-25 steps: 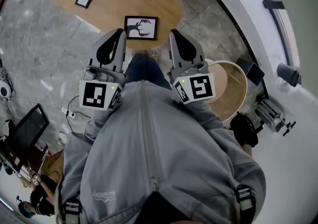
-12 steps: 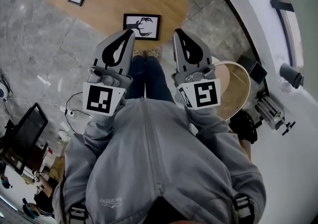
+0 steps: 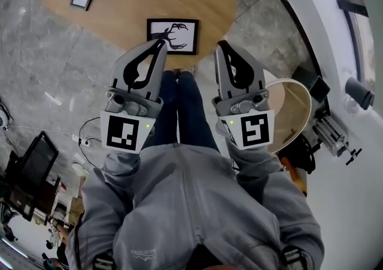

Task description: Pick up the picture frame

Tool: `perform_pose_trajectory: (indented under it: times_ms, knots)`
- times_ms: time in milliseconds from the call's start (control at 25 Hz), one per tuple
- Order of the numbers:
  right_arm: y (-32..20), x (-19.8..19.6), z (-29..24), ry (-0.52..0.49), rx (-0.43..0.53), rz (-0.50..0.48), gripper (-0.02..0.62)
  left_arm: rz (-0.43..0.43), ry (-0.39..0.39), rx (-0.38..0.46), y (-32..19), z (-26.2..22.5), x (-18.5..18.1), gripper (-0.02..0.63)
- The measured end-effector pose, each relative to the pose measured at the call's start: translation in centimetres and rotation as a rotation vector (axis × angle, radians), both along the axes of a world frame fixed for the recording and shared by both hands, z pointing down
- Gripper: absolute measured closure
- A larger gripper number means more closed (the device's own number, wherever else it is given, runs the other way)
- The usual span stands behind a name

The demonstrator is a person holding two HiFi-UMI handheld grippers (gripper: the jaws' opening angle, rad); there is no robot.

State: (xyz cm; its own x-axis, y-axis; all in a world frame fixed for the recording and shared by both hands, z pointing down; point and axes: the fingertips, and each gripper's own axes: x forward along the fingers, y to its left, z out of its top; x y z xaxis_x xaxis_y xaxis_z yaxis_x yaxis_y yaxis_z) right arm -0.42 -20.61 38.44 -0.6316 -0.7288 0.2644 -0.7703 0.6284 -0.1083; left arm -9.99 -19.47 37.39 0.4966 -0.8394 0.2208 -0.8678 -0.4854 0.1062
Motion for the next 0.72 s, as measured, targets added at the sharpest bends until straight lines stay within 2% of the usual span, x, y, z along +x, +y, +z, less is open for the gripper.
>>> perform_pose_trajectory:
  times_ms: [240,560,720]
  knots:
    - [-0.1,-0.6,4.4,-0.012,0.01,-0.003,0.563,0.029,0.001,-0.025,0.7,5.8,-0.2,0.588]
    - [1.1,-1.5,11.5,0.032,-0.014,-0.098,0.563,0.046,0.004,-0.077,1.9,12.7,-0.8,0.588]
    - [1.7,-1.8,14.1,0.048,-0.018,-0.098,0.563,0.017,0.015,-0.114,2.0,15.3,-1.5,0.588]
